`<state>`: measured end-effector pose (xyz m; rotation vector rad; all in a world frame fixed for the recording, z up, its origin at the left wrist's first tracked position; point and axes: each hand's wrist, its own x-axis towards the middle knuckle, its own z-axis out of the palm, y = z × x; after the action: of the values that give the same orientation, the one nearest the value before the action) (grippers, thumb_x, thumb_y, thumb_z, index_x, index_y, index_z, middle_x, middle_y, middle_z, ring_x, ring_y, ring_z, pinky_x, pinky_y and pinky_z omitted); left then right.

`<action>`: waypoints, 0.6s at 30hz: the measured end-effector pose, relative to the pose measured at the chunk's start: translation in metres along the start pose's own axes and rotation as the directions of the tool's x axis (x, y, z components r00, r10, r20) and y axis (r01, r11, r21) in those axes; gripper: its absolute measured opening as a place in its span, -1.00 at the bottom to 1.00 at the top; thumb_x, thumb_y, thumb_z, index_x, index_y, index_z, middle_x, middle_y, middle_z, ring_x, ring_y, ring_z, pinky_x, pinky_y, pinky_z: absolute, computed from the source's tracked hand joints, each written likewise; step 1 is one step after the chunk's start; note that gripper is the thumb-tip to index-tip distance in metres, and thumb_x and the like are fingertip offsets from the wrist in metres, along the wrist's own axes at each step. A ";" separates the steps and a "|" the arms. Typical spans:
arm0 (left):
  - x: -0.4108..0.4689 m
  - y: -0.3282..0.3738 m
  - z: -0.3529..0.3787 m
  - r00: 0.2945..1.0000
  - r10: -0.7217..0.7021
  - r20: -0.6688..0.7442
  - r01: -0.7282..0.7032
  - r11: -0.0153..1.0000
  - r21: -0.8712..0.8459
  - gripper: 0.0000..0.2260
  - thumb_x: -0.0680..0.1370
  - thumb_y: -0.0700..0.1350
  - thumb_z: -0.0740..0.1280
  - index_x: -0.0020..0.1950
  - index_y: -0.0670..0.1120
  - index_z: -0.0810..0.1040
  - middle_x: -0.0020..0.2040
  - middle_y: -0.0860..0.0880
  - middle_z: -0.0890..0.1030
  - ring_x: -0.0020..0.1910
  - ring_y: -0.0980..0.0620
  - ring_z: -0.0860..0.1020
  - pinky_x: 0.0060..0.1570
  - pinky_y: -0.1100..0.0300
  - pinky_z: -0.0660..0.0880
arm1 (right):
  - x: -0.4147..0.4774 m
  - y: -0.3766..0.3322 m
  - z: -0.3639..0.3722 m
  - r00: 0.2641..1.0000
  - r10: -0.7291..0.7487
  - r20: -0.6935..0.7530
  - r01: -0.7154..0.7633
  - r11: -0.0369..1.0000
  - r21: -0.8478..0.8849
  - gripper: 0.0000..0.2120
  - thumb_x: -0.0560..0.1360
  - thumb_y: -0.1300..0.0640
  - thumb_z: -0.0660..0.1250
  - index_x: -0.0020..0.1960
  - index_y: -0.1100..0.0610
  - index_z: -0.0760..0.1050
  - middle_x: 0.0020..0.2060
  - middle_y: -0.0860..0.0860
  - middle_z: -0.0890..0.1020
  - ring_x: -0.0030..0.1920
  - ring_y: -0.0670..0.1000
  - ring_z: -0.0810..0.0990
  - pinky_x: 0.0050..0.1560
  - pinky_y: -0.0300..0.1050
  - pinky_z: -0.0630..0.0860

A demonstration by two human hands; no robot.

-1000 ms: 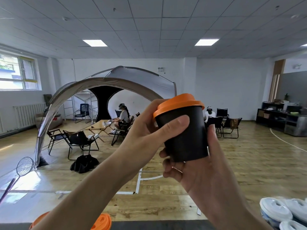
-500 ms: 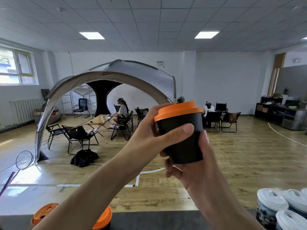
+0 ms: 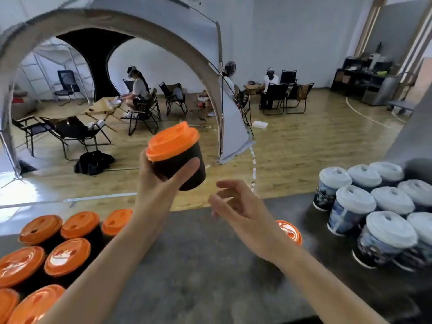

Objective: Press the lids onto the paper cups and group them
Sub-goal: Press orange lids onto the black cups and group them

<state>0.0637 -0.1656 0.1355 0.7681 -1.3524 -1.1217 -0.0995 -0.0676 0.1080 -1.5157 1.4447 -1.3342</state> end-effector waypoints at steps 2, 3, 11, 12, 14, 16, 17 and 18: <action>-0.025 -0.062 -0.008 0.997 -0.082 -0.018 0.083 0.990 0.113 -0.15 0.19 0.13 0.73 0.38 0.03 0.44 0.18 0.08 0.65 0.14 0.29 0.62 0.10 0.26 0.56 | -0.023 0.047 -0.009 0.994 -0.078 -0.079 0.053 0.956 -0.287 -0.57 0.55 -0.25 0.38 0.32 -0.08 0.47 0.08 -0.22 0.65 0.14 -0.17 0.62 0.19 -0.20 0.54; -0.040 -0.090 -0.009 0.994 -0.107 0.003 0.105 0.982 0.160 -0.20 0.19 0.06 0.74 0.33 0.09 0.43 0.16 0.11 0.64 0.10 0.37 0.60 0.11 0.31 0.53 | -0.033 0.067 -0.015 0.984 -0.133 -0.121 0.071 0.908 -0.414 -0.54 0.55 -0.24 0.38 0.35 -0.05 0.46 0.15 -0.25 0.61 0.21 -0.20 0.57 0.26 -0.21 0.49; -0.106 -0.205 0.028 0.954 -0.230 0.193 0.166 0.940 0.297 -0.19 0.17 0.19 0.65 0.31 0.16 0.33 0.16 0.28 0.59 0.19 0.30 0.55 0.14 0.48 0.40 | -0.068 0.180 -0.061 0.835 0.138 -0.532 -0.361 0.868 -0.342 0.23 0.20 -0.14 0.72 0.63 0.09 0.06 0.57 0.03 0.23 0.57 0.00 0.18 0.52 -0.08 0.17; -0.107 -0.208 0.033 0.953 -0.222 0.204 0.151 0.937 0.316 -0.19 0.19 0.20 0.63 0.32 0.13 0.32 0.18 0.23 0.59 0.19 0.30 0.55 0.13 0.48 0.40 | -0.069 0.192 -0.060 0.821 0.197 -0.535 -0.388 0.880 -0.272 0.24 0.19 -0.06 0.74 0.63 0.11 0.07 0.56 0.06 0.26 0.57 0.04 0.22 0.51 -0.08 0.20; -0.106 -0.212 0.039 0.950 -0.219 0.222 0.134 0.929 0.344 -0.19 0.21 0.16 0.65 0.33 0.09 0.31 0.21 0.15 0.58 0.19 0.31 0.54 0.13 0.49 0.39 | -0.069 0.211 -0.056 0.795 0.250 -0.553 -0.398 0.903 -0.163 0.13 0.18 0.06 0.76 0.57 0.11 0.18 0.45 0.07 0.43 0.47 0.07 0.40 0.42 -0.17 0.31; -0.104 -0.213 0.039 0.949 -0.226 0.220 0.136 0.922 0.361 -0.17 0.23 0.06 0.71 0.32 0.10 0.29 0.22 0.14 0.57 0.19 0.36 0.53 0.11 0.52 0.38 | -0.068 0.220 -0.052 0.788 0.225 -0.573 -0.371 0.916 -0.152 -0.09 0.20 0.11 0.76 0.38 -0.02 0.31 0.24 -0.07 0.54 0.30 -0.03 0.53 0.21 -0.44 0.34; -0.104 -0.213 0.039 0.951 -0.232 0.202 0.146 0.919 0.367 -0.17 0.23 0.03 0.73 0.31 0.11 0.28 0.22 0.14 0.56 0.18 0.38 0.53 0.09 0.53 0.39 | -0.067 0.222 -0.051 0.795 0.206 -0.571 -0.352 0.923 -0.156 -0.17 0.21 0.13 0.75 0.28 -0.10 0.31 0.16 -0.16 0.54 0.21 -0.13 0.55 0.12 -0.53 0.34; -0.104 -0.212 0.038 0.954 -0.243 0.173 0.167 0.916 0.365 -0.17 0.21 0.05 0.74 0.28 0.13 0.26 0.21 0.14 0.56 0.17 0.38 0.53 0.08 0.53 0.40 | -0.067 0.223 -0.050 0.808 0.198 -0.554 -0.331 0.932 -0.150 -0.21 0.22 0.16 0.75 0.21 -0.14 0.30 0.13 -0.21 0.53 0.13 -0.26 0.56 0.08 -0.57 0.35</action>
<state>0.0034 -0.1314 -0.0940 1.0917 -1.7125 -1.1709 -0.2066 -0.0350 -0.1017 -1.0500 2.1518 -1.5109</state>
